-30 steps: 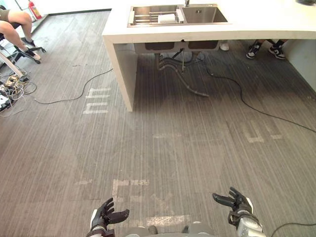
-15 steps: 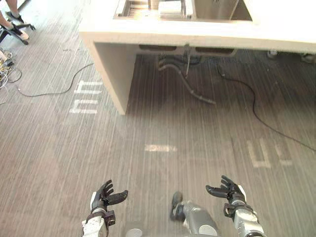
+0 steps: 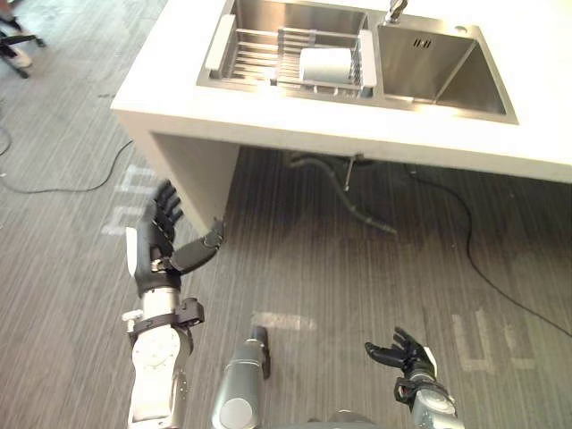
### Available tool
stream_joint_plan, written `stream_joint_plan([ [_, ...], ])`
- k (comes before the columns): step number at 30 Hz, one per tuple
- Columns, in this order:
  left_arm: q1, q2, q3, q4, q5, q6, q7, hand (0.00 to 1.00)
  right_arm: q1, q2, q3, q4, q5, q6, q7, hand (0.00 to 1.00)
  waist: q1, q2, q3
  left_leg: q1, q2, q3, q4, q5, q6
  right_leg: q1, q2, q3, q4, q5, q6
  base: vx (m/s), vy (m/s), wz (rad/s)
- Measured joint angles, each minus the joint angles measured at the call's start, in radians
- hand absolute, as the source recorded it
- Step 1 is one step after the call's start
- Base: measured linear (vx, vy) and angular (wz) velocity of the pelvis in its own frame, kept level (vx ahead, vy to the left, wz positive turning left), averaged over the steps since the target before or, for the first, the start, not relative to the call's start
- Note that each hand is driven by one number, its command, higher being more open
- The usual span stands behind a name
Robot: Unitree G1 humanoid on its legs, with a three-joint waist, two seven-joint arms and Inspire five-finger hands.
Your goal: Walk over to the sink, pick up the cup, carry it to the dishwasher, place the cup inside the dishwasher, then close the dishwasher door
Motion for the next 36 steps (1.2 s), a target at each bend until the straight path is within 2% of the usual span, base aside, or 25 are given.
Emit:
stream_joint_plan([
  [1,0.001,0.005,0.002,-0.028,0.013,-0.002,0.016,0.9,0.0,0.007,0.004,0.0,0.0,0.0,0.006,0.9,-0.005,0.001,0.0,0.04,0.001,0.001,-0.013,-0.014,0.002,-0.02,-0.02,-0.016,0.053,-0.003,-0.009,0.64,0.093,0.03],
  [3,0.015,0.005,0.011,-0.119,0.06,-0.036,0.07,0.9,-0.001,0.025,0.041,-0.002,-0.001,-0.004,0.024,0.9,-0.01,0.007,-0.001,0.184,0.026,0.013,-0.096,-0.043,-0.015,-0.076,-0.053,-0.09,0.077,-0.028,-0.064,0.44,0.03,-0.19],
  [5,0.013,0.005,0.034,-0.175,0.088,-0.077,0.1,0.9,-0.004,0.033,0.064,-0.003,-0.006,-0.011,0.037,0.9,-0.011,0.016,-0.013,0.253,0.05,0.019,-0.155,-0.058,-0.036,-0.156,-0.055,-0.153,-0.005,-0.053,-0.11,0.44,-0.054,-0.17],
  [6,0.01,0.007,0.044,-0.188,0.104,-0.1,0.11,0.9,-0.008,0.031,0.07,-0.002,-0.009,-0.012,0.043,0.9,-0.013,0.014,-0.02,0.293,0.06,0.029,-0.189,-0.064,-0.046,-0.195,-0.052,-0.193,-0.137,-0.054,-0.124,0.52,-0.136,-0.15],
  [7,0.004,0.01,0.053,-0.186,0.108,-0.112,0.115,0.9,-0.015,0.025,0.072,0.0,-0.009,-0.012,0.044,0.9,-0.013,0.015,-0.019,0.329,0.069,0.035,-0.214,-0.075,-0.064,-0.23,-0.038,-0.208,-0.298,-0.025,-0.142,0.52,-0.16,-0.11],
  [8,0.0,0.012,0.054,-0.18,0.108,-0.113,0.115,0.9,-0.016,0.021,0.073,0.001,-0.009,-0.012,0.045,0.9,-0.015,0.015,-0.019,0.343,0.074,0.035,-0.219,-0.084,-0.078,-0.248,-0.028,-0.202,-0.372,0.005,-0.148,0.45,-0.19,0.02],
  [9,-0.012,0.017,0.051,-0.154,0.108,-0.112,0.111,0.9,-0.016,0.012,0.079,0.004,-0.009,-0.011,0.047,0.9,-0.019,0.012,-0.022,0.373,0.084,0.031,-0.223,-0.106,-0.105,-0.267,-0.008,-0.178,-0.506,0.094,-0.157,0.49,-0.246,0.31],
  [10,-0.016,0.028,0.045,-0.121,0.108,-0.109,0.101,0.9,-0.001,-0.001,0.098,0.014,-0.01,-0.011,0.05,0.9,-0.035,0.007,-0.031,0.401,0.094,0.021,-0.218,-0.127,-0.131,-0.254,0.016,-0.148,-0.553,0.265,-0.191,0.51,-0.275,0.37],
  [11,-0.015,0.023,0.034,-0.098,0.109,-0.11,0.093,0.9,0.002,-0.018,0.106,0.025,-0.011,-0.01,0.054,0.9,-0.038,0.031,-0.038,0.41,0.116,0.009,-0.213,-0.133,-0.142,-0.244,0.037,-0.156,-0.54,0.255,-0.212,0.54,-0.276,0.23],
  [12,-0.018,0.037,0.026,-0.077,0.108,-0.1,0.073,0.9,-0.001,-0.036,0.108,0.033,-0.014,-0.007,0.057,0.9,-0.036,0.049,-0.05,0.405,0.143,0.0,-0.183,-0.119,-0.164,-0.244,0.058,-0.148,-0.508,0.211,-0.225,0.63,-0.337,0.12],
  [13,-0.032,0.051,0.013,-0.056,0.108,-0.098,0.039,0.9,0.002,-0.063,0.106,0.032,-0.014,-0.007,0.062,0.9,-0.056,0.074,-0.049,0.359,0.172,-0.047,-0.049,-0.104,-0.181,-0.211,0.074,-0.173,-0.49,0.162,-0.236,0.61,-0.326,0.16],
  [14,-0.043,0.057,0.007,-0.043,0.11,-0.097,0.022,0.9,0.006,-0.074,0.105,0.032,-0.014,-0.007,0.061,0.9,-0.065,0.083,-0.049,0.321,0.186,-0.063,0.044,-0.082,-0.182,-0.18,0.083,-0.186,-0.507,0.155,-0.239,0.47,-0.268,0.33],
  [15,-0.059,0.072,-0.004,-0.024,0.112,-0.096,0.005,0.9,0.015,-0.085,0.104,0.032,-0.013,-0.007,0.061,0.9,-0.071,0.088,-0.048,0.259,0.203,-0.079,0.193,-0.039,-0.176,-0.128,0.097,-0.193,-0.551,0.152,-0.24,0.32,-0.173,0.17],
  [17,-0.076,0.131,-0.007,-0.006,0.143,-0.095,-0.026,0.9,0.043,-0.098,0.094,0.014,-0.011,-0.008,0.059,0.9,-0.066,0.086,-0.047,0.168,0.214,-0.07,0.377,-0.068,-0.169,-0.028,0.116,-0.19,-0.627,0.152,-0.24,0.38,-0.183,-0.01],
  [19,-0.08,0.19,-0.002,-0.005,0.178,-0.096,-0.033,0.9,0.064,-0.114,0.076,0.002,-0.006,-0.016,0.058,0.9,-0.065,0.084,-0.048,0.099,0.211,-0.039,0.37,-0.101,-0.16,0.032,0.115,-0.187,-0.679,0.152,-0.239,0.24,-0.081,-0.11],
  [21,-0.084,0.222,-0.001,-0.004,0.219,-0.096,-0.057,0.9,0.072,-0.121,0.065,0.006,0.001,-0.017,0.058,0.9,-0.044,0.077,-0.048,0.058,0.187,-0.01,0.183,-0.107,-0.142,0.066,0.108,-0.165,-0.727,0.16,-0.226,0.25,0.006,-0.29],
  [23,-0.084,0.238,-0.003,0.001,0.252,-0.095,-0.08,0.9,0.076,-0.122,0.064,0.017,0.002,-0.017,0.059,0.9,-0.044,0.079,-0.049,0.059,0.149,-0.02,-0.036,-0.046,-0.122,0.089,0.106,-0.158,-0.746,0.161,-0.206,0.27,0.13,-0.21],
  [24,-0.082,0.246,-0.003,0.002,0.268,-0.095,-0.095,0.9,0.085,-0.119,0.067,0.017,0.001,-0.017,0.063,0.9,-0.042,0.095,-0.059,0.067,0.136,-0.033,-0.165,0.131,-0.109,0.097,0.12,-0.149,-0.749,0.15,-0.179,0.28,0.206,-0.14],
  [25,-0.086,0.263,-0.004,0.01,0.283,-0.094,-0.104,0.9,0.087,-0.099,0.066,0.03,0.001,-0.016,0.068,0.9,-0.048,0.09,-0.067,0.076,0.135,-0.03,-0.19,0.141,-0.127,0.105,0.129,-0.141,-0.749,0.138,-0.159,0.23,0.174,-0.08],
  [27,-0.091,0.308,-0.015,0.032,0.306,-0.078,-0.123,0.9,0.099,-0.052,0.066,0.036,0.001,-0.016,0.074,0.9,-0.049,0.032,-0.076,0.095,0.103,-0.019,-0.234,0.151,-0.114,0.1,0.093,-0.134,-0.748,0.132,-0.148,0.17,0.135,0.05],
  [28,-0.09,0.327,-0.033,0.049,0.309,-0.058,-0.14,0.9,0.11,-0.035,0.066,0.037,0.001,-0.016,0.082,0.9,-0.05,0.012,-0.086,0.105,0.086,-0.015,-0.255,0.155,-0.108,0.101,0.08,-0.13,-0.753,0.13,-0.144,0.13,0.102,0.06],
  [31,-0.072,0.335,-0.078,0.054,0.326,-0.036,-0.176,0.9,0.114,-0.022,0.066,0.043,0.001,-0.016,0.088,0.9,-0.046,0.004,-0.091,0.146,0.053,0.005,-0.299,0.162,-0.096,0.119,0.054,-0.086,-0.774,0.135,-0.137,0.09,0.107,0.01],
  [36,-0.072,0.356,-0.165,0.045,0.348,-0.036,-0.231,0.9,0.112,-0.013,0.066,0.045,-0.003,-0.014,0.104,0.9,-0.048,0.003,-0.099,0.177,0.04,0.031,-0.362,0.184,-0.09,0.12,0.051,-0.056,-0.803,0.148,-0.116,0.0,0.023,-0.13],
])
